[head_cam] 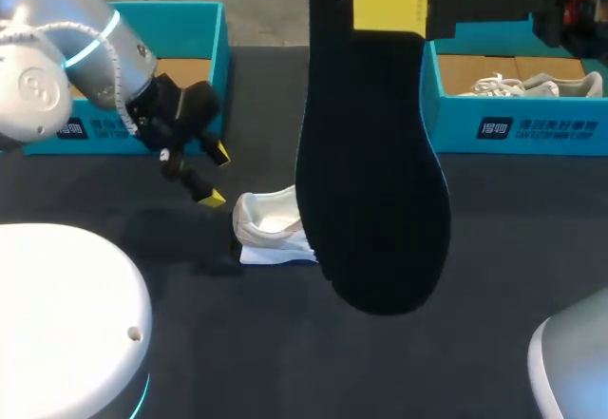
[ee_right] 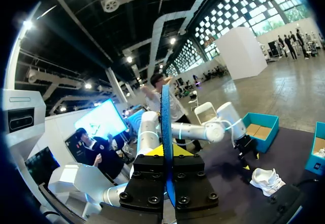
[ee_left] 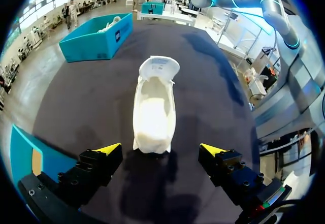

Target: Take the shoe out of the shoebox, open the shoe tongue, remove and reinsert the insole, then place the shoe into the shoebox

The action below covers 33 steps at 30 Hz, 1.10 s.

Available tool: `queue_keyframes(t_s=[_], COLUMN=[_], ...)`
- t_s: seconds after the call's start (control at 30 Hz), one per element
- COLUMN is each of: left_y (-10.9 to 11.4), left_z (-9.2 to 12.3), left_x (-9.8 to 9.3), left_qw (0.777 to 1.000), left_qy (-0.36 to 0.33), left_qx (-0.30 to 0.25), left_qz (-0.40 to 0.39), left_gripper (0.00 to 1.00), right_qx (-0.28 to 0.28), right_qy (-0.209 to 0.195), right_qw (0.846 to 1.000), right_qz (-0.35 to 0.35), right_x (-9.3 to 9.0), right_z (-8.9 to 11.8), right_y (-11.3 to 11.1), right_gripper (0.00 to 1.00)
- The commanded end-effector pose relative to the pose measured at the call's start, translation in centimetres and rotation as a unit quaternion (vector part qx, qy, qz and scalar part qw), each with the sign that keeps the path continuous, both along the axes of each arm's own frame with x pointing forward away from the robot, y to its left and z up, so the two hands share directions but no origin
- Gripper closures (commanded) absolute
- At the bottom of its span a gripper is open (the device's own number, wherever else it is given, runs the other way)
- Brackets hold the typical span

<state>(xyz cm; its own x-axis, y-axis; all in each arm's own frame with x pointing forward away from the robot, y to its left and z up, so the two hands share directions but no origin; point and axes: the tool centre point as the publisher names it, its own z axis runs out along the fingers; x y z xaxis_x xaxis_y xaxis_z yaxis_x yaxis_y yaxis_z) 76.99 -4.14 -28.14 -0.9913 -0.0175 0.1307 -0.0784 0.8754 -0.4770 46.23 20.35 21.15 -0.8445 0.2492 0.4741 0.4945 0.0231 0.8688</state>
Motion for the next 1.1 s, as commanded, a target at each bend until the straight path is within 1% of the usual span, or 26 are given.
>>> queue_keyframes(t_s=[0.03, 0.07, 0.1, 0.17, 0.23, 0.3, 0.47, 0.53, 0.57, 0.63, 0.67, 0.7, 1.1], left_y=[-0.1, -0.9, -1.9, -2.9, -3.5, -4.0, -5.0, -5.5, -5.5, -5.9, -5.9, -6.1, -7.7], left_z=[0.1, -0.1, -0.1, 0.2, 0.5, 0.6, 0.3, -0.3, -0.3, -1.3, -1.3, -2.1, -5.4], left_x=[0.0, 0.0, -0.1, -0.1, 0.1, 0.4, 1.3, 2.1, 2.1, 2.7, 2.7, 2.9, 3.9], left_qw=[1.000, 1.000, 0.999, 0.998, 0.998, 0.996, 0.995, 0.993, 0.993, 0.991, 0.991, 0.989, 0.985], left_qy=[0.000, -0.007, -0.010, -0.029, -0.031, -0.042, -0.046, -0.043, -0.043, -0.039, -0.039, -0.039, -0.048], left_qx=[0.010, 0.005, 0.029, 0.045, 0.050, 0.068, 0.086, 0.105, 0.105, 0.123, 0.123, 0.134, 0.159], left_qz=[-0.001, 0.006, -0.014, -0.018, -0.026, -0.032, -0.038, -0.041, -0.041, -0.042, -0.042, -0.045, -0.054], left_gripper=[0.00, 0.00, 0.00, 0.00, 0.00, 0.00, 0.00, 0.00, 0.00, 0.00, 0.00, 0.00, 0.00], right_qx=[0.007, 0.007, 0.007, 0.007, 0.007, 0.007, 0.007, 0.007, 0.007, 0.007, 0.007, 0.007, 0.007], right_qy=[-0.001, -0.001, -0.001, -0.001, -0.001, -0.001, -0.001, -0.001, -0.001, -0.001, -0.001, -0.001, -0.001], right_qw=[1.000, 1.000, 1.000, 1.000, 1.000, 1.000, 1.000, 1.000, 1.000, 1.000, 1.000, 1.000, 1.000], right_qz=[-0.002, -0.002, -0.002, -0.002, -0.002, -0.002, -0.002, -0.002, -0.002, -0.002, -0.002, -0.002, -0.002], right_x=[-0.4, -0.4, -0.4, -0.4, -0.4, -0.4, -0.4, -0.4, -0.4, -0.4, -0.4, -0.4, -0.4], right_z=[-0.7, -0.7, -0.7, -0.7, -0.7, -0.7, -0.7, -0.7, -0.7, -0.7, -0.7, -0.7, -0.7], right_y=[0.4, 0.4, 0.4, 0.4, 0.4, 0.4, 0.4, 0.4, 0.4, 0.4, 0.4, 0.4, 0.4], right_gripper=[1.00, 1.00, 1.00, 1.00, 1.00, 1.00, 1.00, 1.00, 1.00, 1.00, 1.00, 1.00, 1.00])
